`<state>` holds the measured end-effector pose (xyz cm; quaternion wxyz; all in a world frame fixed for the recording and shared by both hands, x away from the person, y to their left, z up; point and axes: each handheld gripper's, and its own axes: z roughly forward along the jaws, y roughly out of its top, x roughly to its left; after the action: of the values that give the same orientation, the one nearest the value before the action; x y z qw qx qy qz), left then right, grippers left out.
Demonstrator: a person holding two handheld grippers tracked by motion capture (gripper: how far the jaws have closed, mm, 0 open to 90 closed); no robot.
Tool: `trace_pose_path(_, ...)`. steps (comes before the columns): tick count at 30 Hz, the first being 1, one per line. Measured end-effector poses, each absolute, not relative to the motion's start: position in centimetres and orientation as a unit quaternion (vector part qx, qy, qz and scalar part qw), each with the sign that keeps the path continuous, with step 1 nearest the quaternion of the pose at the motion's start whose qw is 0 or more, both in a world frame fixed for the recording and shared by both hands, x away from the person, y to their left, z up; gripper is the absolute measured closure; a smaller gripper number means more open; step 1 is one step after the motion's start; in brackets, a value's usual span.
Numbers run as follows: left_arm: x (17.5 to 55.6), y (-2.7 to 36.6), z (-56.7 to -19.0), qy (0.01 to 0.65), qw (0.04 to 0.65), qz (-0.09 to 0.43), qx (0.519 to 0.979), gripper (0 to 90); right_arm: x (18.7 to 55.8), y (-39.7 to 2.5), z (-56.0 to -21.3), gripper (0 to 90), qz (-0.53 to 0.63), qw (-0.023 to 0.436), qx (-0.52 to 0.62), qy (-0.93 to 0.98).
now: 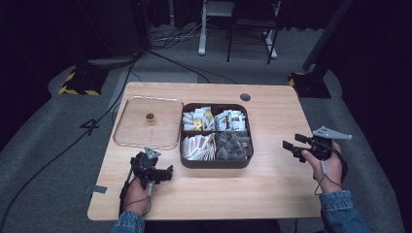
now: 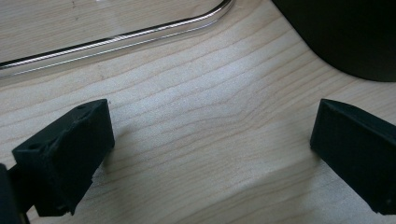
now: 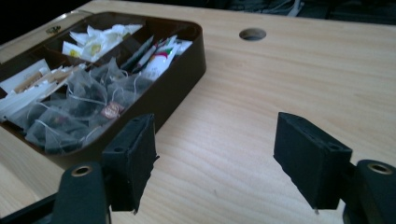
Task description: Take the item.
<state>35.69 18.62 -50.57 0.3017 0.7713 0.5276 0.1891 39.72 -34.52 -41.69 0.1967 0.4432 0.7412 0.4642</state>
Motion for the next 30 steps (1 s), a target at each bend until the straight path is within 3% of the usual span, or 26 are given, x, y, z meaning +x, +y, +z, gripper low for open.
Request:
trace_pose_path(18, 35.6, 18.6, -50.6, 0.528, 0.3, 0.188, 0.772, 0.0, 41.6, -31.6, -39.5, 32.1, 0.469, 0.213, 0.402, 0.757)
trace_pose_path(30, 35.4, 18.6, -50.6, 0.527, 0.303, 0.188, 0.771, 0.0, 46.1, -28.6, -38.4, 32.1, 0.464, 0.203, 0.377, 0.775)
